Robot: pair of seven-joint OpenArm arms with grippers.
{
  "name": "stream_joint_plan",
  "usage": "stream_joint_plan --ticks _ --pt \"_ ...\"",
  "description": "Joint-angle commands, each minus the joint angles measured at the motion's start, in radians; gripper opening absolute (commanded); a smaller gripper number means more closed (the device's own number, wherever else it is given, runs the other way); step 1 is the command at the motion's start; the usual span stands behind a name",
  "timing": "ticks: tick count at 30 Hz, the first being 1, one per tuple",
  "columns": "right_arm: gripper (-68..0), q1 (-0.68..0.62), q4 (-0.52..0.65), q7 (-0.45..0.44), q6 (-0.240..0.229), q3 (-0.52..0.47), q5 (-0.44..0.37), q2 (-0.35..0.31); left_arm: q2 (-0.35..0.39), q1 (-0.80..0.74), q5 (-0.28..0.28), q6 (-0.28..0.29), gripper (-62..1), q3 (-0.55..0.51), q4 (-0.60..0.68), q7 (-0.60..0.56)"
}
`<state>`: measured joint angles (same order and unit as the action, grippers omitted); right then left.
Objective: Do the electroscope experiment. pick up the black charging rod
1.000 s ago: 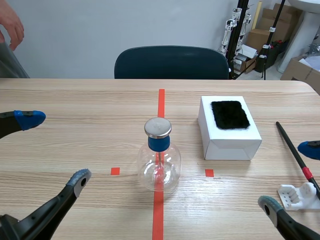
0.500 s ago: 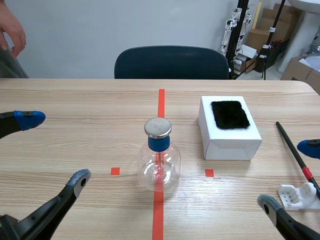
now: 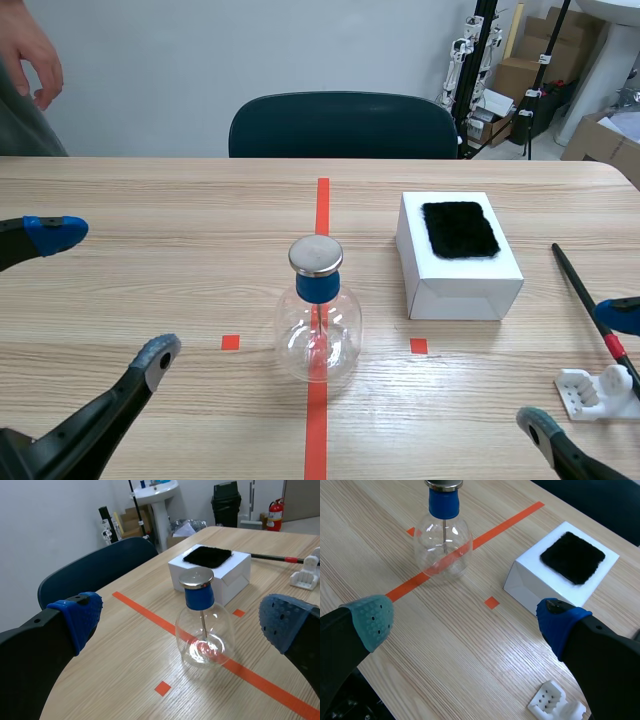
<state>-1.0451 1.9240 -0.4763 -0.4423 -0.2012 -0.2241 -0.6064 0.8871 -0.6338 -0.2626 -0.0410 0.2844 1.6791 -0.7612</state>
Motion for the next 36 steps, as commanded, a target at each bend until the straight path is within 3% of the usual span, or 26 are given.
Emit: stream_joint_plan --ticks 1,9,13,17,21,24,28,34,36 --pt "-9.3 0.0 0.017 0.003 0.0 -0.007 -0.01 0.0 0.013 0.0 -0.003 -0.001 1.4 -0.005 0.022 -0.016" --pt "-9.3 0.038 -0.019 0.172 0.008 -0.007 -0.018 0.001 0.014 -0.001 -0.004 0.02 1.4 -0.005 0.021 -0.036" --pt "-9.3 0.123 -0.077 0.283 0.019 -0.007 -0.12 0.008 0.018 -0.001 -0.007 0.089 1.4 -0.005 0.004 -0.075" --pt "-9.3 0.237 -0.122 0.507 0.099 -0.007 -0.241 0.043 0.024 0.0 -0.007 0.124 1.4 -0.005 -0.043 -0.163" --pt "-9.3 0.354 -0.129 0.799 0.163 -0.007 -0.272 0.076 0.031 0.0 -0.007 0.15 1.4 -0.005 -0.095 -0.245" --pt "-9.3 0.44 -0.129 1.042 0.162 -0.007 -0.299 0.086 0.031 -0.001 -0.007 0.15 1.4 -0.005 -0.143 -0.296" --pt "-9.3 0.547 -0.13 1.287 0.163 -0.007 -0.332 0.086 0.035 0.0 -0.007 0.208 1.4 -0.005 -0.216 -0.361" --pt "-9.3 0.708 -0.135 1.516 0.162 -0.007 -0.338 0.086 0.045 0.01 -0.005 0.325 1.4 -0.005 -0.332 -0.508" --pt "-9.3 0.763 -0.15 1.567 0.163 -0.007 -0.337 0.088 0.045 0.032 0.02 0.379 1.4 -0.005 -0.365 -0.517"
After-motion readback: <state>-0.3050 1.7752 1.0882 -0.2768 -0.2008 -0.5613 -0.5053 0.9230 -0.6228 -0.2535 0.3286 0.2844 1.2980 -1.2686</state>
